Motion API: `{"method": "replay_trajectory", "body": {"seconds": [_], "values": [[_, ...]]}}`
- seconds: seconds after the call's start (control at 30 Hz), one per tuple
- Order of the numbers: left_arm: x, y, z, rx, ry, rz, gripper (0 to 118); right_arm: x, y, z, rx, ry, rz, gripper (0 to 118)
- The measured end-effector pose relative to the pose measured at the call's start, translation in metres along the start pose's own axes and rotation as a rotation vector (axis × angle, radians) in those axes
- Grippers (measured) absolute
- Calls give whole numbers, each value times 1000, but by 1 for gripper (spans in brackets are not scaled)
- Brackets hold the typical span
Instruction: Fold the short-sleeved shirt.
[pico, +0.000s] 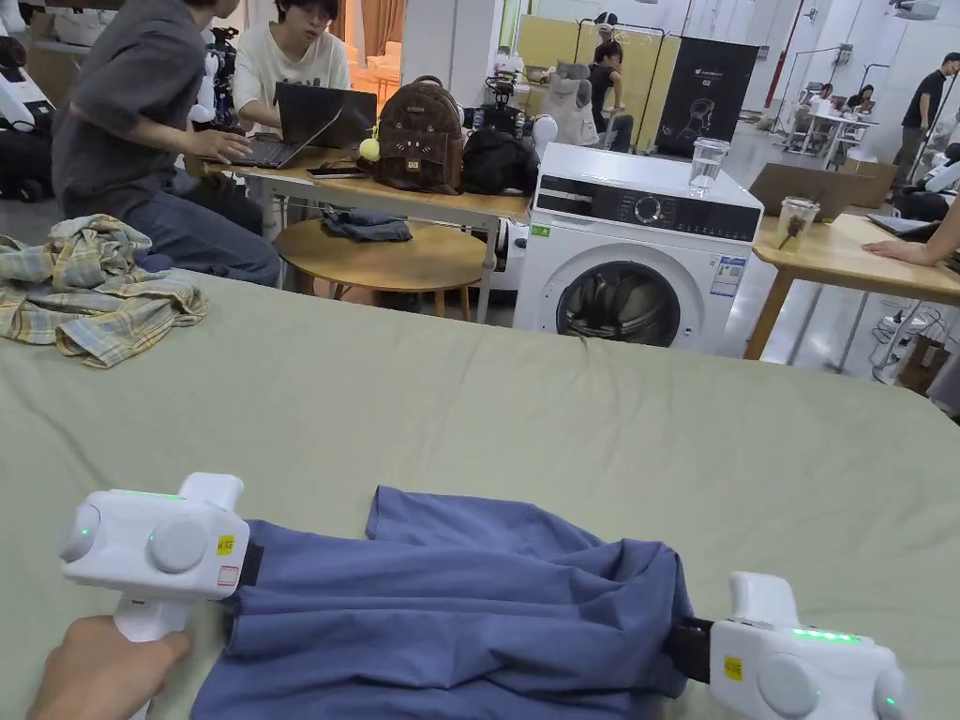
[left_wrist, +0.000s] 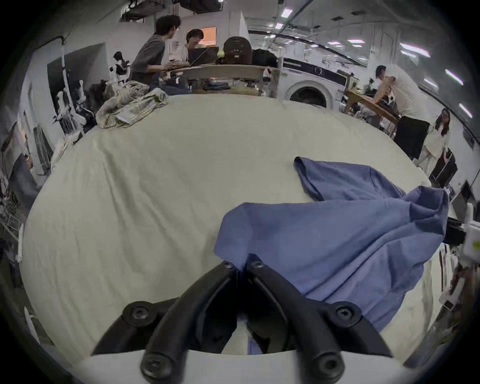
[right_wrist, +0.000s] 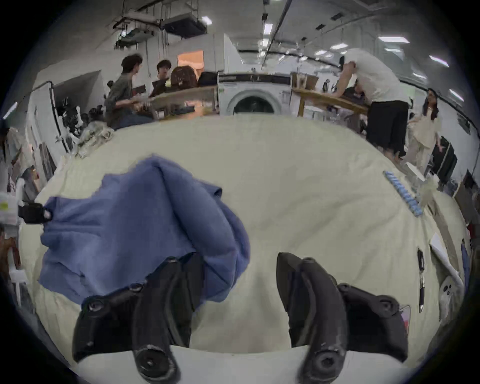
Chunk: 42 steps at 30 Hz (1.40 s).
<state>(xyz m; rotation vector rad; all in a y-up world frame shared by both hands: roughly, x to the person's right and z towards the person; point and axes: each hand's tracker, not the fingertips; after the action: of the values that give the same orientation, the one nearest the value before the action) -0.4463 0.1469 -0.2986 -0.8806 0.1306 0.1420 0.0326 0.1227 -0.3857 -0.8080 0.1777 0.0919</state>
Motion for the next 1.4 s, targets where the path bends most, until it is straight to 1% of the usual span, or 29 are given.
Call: {"method": "replay_trajectory", "body": {"seconds": [0.07,0.1,0.17,0.2,0.23,0.27,0.3,0.33,0.4,0.47,0.5,0.67,0.7,0.87,1.07,1.2,1.3,1.33,1.4], "values": [[-1,0,-2,-3,-1,0,0,-2,-1,-23,-77,-1,17,59],[-1,-1,-2,-5,0,0,0,-3,-1,-33,-111,-4,12,59],[0,-4,-4,-12,2,-1,0,-3,-5,-40,-97,33,1,57],[0,-6,-6,-23,2,-4,0,-2,-6,-38,-76,21,5,54],[0,-9,-7,-28,2,-7,0,-2,-4,-36,-70,23,3,43],[1,-11,-8,-30,4,-8,0,0,-4,-36,-62,30,-3,16],[3,-13,-8,-30,3,-11,0,1,-3,-36,-53,31,-5,3],[3,-14,-8,-27,1,-16,0,0,-2,-33,-47,16,-3,3],[3,-14,-8,-23,8,-19,0,1,-2,-25,-36,36,-1,2],[0,-12,-4,2,0,0,0,0,1,-14,48,-11,42,2],[-2,-9,0,12,-7,12,0,2,4,-8,80,-12,40,2],[-8,12,26,112,-28,13,0,17,31,28,216,14,-64,2],[-9,19,33,128,-26,17,0,19,39,38,251,23,-71,2],[-12,51,72,232,-52,45,0,21,78,75,340,34,-72,2],[-18,93,121,341,-19,45,0,22,130,118,449,43,-92,2],[-26,124,152,406,10,36,0,18,165,147,513,22,-65,2],[-38,147,169,440,21,63,0,20,189,160,536,1,-87,2],[-42,155,176,450,27,65,0,21,196,166,552,8,-93,2],[-48,170,183,466,46,59,0,21,212,171,561,-20,-78,2]]}}
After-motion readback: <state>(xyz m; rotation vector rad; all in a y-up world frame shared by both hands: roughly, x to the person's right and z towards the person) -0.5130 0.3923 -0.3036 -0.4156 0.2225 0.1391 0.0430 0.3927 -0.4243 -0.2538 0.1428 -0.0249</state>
